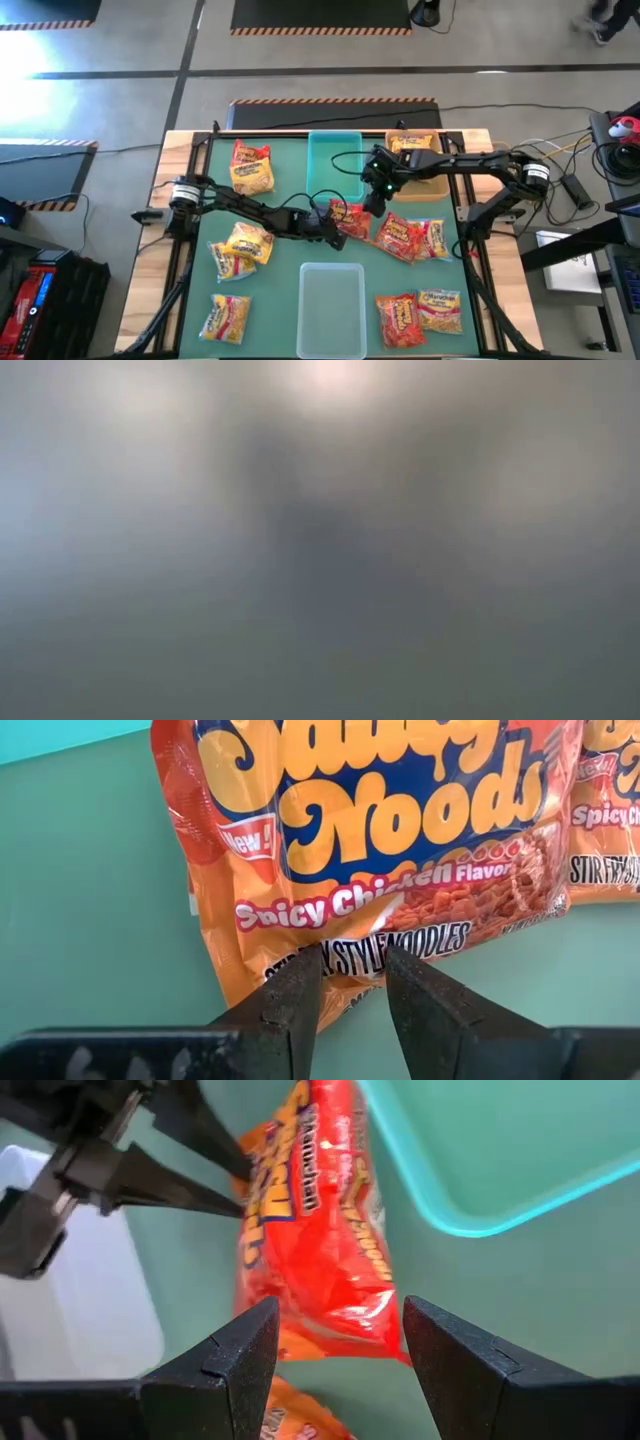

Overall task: Sort Maruchan noodles
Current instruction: Put the red noodle pack into the green bin

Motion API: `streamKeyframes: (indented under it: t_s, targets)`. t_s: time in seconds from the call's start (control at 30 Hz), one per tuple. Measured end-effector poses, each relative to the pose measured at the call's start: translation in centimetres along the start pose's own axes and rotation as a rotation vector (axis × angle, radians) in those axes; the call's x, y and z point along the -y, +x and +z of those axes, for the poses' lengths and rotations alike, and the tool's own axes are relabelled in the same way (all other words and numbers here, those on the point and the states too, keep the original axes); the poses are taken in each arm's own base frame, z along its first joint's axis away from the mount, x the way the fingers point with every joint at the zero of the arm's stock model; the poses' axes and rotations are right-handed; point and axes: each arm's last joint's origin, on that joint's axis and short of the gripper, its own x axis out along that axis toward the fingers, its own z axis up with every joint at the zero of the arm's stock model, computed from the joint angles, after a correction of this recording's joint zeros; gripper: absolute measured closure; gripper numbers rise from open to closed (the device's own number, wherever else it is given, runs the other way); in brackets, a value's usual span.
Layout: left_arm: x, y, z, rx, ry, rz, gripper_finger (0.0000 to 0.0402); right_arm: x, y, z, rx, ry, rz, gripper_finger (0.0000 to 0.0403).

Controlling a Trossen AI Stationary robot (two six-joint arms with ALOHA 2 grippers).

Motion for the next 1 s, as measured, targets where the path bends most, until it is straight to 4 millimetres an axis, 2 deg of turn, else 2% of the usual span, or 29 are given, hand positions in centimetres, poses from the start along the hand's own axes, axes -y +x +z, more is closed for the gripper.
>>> streamKeyframes:
  t_s: [0.5, 0.73, 1.0]
  targets:
    - [0.0, 0.0, 0.0, -0.003, 0.0, 0.002, 0.0303, 0.4, 0.9, -0.3, 0.06, 0.081, 0.039, 0.0169]
    - [0.0, 0.0, 0.0, -0.001, 0.001, 0.002, 0.0303, 0.6, 2.0, -1.3, 0.062, 0.115, 0.075, 0.0159]
    - [0.0, 0.0, 0.0, 0.01, 0.0, 0.004, 0.0303, -0.3, 2.7, -1.7, 0.074, 0.085, 0.097, 0.0162]
